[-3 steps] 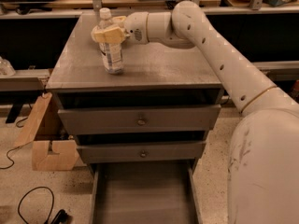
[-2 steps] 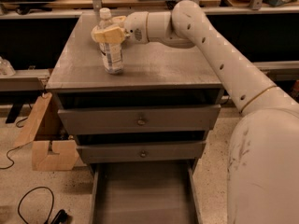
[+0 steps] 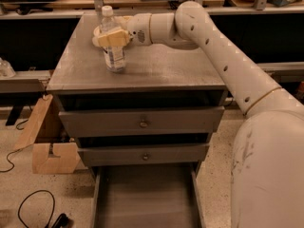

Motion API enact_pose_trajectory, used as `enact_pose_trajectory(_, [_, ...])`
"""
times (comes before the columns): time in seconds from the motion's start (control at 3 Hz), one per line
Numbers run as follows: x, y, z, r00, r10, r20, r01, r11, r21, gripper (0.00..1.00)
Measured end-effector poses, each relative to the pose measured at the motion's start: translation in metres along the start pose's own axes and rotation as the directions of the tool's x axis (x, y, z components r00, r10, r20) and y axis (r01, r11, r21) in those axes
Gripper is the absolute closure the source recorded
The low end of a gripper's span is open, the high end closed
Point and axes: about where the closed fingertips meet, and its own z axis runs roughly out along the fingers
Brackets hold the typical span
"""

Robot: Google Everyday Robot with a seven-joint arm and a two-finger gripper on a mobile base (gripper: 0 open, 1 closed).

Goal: Pick blue plastic bottle from bottom drawer and place on counter

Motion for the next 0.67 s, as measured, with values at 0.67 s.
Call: enact_pose_trajectory(0.67, [-0.015, 0.002, -0.007, 0.999, -0.021, -0.036, 0.02, 0.9991, -0.036, 0.0])
